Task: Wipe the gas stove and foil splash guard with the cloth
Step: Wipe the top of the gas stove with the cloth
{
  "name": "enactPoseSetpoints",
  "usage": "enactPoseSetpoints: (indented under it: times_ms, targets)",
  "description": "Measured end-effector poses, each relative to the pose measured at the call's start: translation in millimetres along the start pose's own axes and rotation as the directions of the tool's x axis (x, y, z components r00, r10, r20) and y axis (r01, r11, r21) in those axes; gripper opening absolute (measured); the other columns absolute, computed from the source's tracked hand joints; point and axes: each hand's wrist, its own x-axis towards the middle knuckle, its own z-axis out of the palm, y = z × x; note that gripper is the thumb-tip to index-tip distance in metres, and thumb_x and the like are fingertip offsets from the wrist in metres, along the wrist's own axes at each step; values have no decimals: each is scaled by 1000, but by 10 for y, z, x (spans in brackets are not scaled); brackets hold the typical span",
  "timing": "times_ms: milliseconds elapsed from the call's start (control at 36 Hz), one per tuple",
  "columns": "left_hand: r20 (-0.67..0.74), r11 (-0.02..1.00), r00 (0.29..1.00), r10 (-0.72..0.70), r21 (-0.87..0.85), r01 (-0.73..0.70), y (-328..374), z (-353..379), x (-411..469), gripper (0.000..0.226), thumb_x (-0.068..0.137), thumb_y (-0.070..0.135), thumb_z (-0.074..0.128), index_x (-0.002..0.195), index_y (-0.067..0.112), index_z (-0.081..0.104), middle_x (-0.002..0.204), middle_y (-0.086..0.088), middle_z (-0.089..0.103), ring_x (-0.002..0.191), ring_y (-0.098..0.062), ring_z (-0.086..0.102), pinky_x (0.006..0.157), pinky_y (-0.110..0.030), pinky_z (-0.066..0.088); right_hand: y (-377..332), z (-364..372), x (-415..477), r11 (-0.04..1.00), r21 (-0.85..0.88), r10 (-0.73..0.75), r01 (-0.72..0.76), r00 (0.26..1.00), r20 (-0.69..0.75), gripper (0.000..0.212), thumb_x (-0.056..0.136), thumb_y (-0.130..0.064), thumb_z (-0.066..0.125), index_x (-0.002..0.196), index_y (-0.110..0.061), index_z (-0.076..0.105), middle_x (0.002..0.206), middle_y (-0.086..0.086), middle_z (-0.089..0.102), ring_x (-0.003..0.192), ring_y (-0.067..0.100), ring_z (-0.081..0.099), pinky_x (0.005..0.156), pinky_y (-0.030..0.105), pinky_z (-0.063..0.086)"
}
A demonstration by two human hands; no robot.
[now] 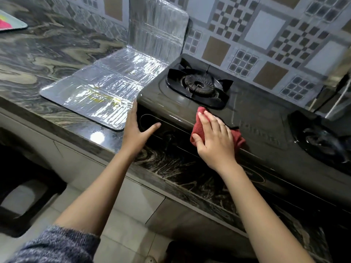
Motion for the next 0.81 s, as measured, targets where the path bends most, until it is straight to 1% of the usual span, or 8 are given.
enactPoseSetpoints:
  times_ms: [139,278,333,444,528,639,750,806]
  targets:
    - [-23,1000,1000,5,-10,-6,-33,17,11,94,72,42,75,146,29,18,153,5,26,140,-10,25,115,-42,26,-132,-3,242,995,14,-98,97,993,71,62,91,-43,42,145,-29,16,154,-7,17,141,17,16,114,39,11]
    - [-30,1000,999,18,-24,-19,-53,16,-2,92,72,42,74,145,31,20,151,7,29,137,-5,27,114,-34,25,-270,9,518,981,83,-183,173,974,134,63,91,-42,43,146,-31,14,155,-8,14,141,16,14,114,39,9]
    - [-44,1000,999,15,-18,-16,-65,23,-17,90,72,43,74,145,33,21,150,9,29,135,-2,27,112,-29,25,-335,19,649,972,127,-216,197,964,154,63,91,-42,44,146,-31,16,155,-8,15,141,16,15,114,38,10]
    - [-52,1000,999,-17,-26,16,-133,60,-24,93,68,54,70,145,35,22,151,10,29,137,-3,27,111,-27,25,-466,50,915,951,195,-276,239,941,195,63,91,-42,45,146,-28,18,155,-7,17,141,16,15,116,38,12]
    - [-66,998,997,-45,-46,42,-151,77,-32,92,67,53,72,144,36,24,147,16,30,136,-2,29,105,-20,26,-582,83,1109,939,218,-314,265,920,234,62,92,-42,44,147,-27,17,155,-6,15,142,15,13,115,35,10]
    - [-108,992,992,-69,-117,56,-165,115,-59,84,69,43,75,140,36,31,142,17,34,133,-2,32,106,-19,27,-745,163,1355,925,246,-349,291,905,244,62,93,-44,41,147,-24,18,156,-5,14,142,16,13,114,35,10]
    - [-126,983,986,-111,-162,89,-163,146,-76,80,70,37,77,136,39,31,137,20,34,129,1,33,96,-11,26,-918,244,1532,906,265,-391,330,892,226,62,92,-44,42,146,-21,21,155,-1,18,142,18,14,116,37,10]
    - [-118,976,984,-137,-188,113,-173,151,-78,83,68,42,78,137,39,32,139,19,35,131,-1,33,96,-13,28,-987,271,1556,883,245,-451,401,869,203,60,92,-43,43,145,-21,25,153,0,22,141,19,16,115,36,11]
